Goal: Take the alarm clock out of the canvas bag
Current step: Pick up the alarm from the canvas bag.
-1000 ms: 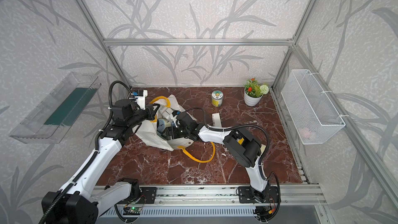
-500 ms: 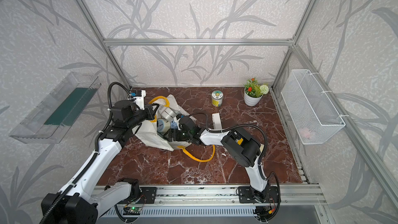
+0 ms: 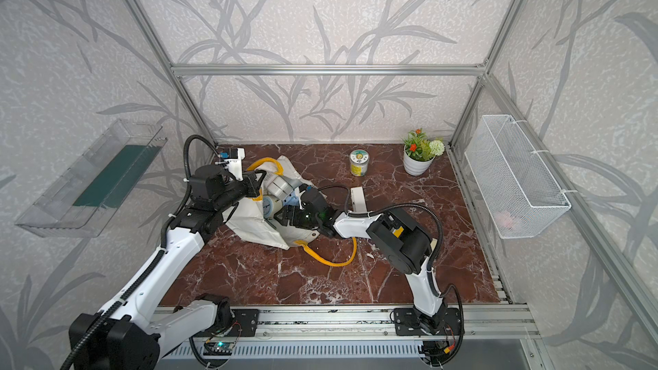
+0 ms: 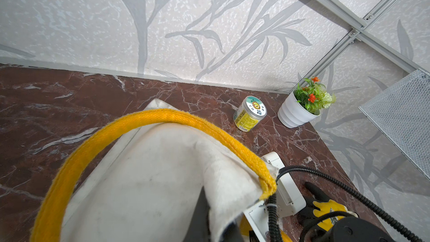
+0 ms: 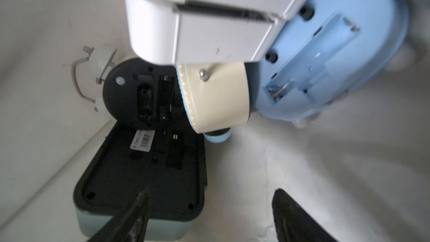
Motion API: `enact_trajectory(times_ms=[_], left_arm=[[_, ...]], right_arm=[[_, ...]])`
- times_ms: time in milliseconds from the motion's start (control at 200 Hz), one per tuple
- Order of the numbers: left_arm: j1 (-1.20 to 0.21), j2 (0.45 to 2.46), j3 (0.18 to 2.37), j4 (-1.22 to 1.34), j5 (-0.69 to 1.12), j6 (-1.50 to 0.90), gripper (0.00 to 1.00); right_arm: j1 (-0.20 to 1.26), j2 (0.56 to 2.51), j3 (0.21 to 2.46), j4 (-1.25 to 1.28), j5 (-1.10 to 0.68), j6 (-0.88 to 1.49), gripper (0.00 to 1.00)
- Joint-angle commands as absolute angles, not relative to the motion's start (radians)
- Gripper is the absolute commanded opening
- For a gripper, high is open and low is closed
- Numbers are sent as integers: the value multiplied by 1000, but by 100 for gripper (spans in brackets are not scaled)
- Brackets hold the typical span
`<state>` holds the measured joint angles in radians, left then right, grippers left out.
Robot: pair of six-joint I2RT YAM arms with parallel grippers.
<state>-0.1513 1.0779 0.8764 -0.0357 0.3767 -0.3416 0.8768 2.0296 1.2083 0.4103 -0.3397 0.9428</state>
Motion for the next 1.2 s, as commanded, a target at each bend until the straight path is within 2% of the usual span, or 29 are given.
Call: enact_trajectory(times_ms=[0,515,785,980,1195], left_arm=[[-167,1063,951,124,446,-353,0],[-170,1103,951,193,592,-392,0],[-173,1115,920,355,660,-503,0],[-208,1119,909,388,634,-522,0],[-242,1137,891,438,614,-545,0]], right_arm=[[873,1994,1264,349,-291,839,84],[828,2050,1282,464,-291,914,84],[824,2123,1296,472,-259,950,81],[825,2158,1326,469,-293,968,80],[828,2224,1362,572,-321,1065,85]])
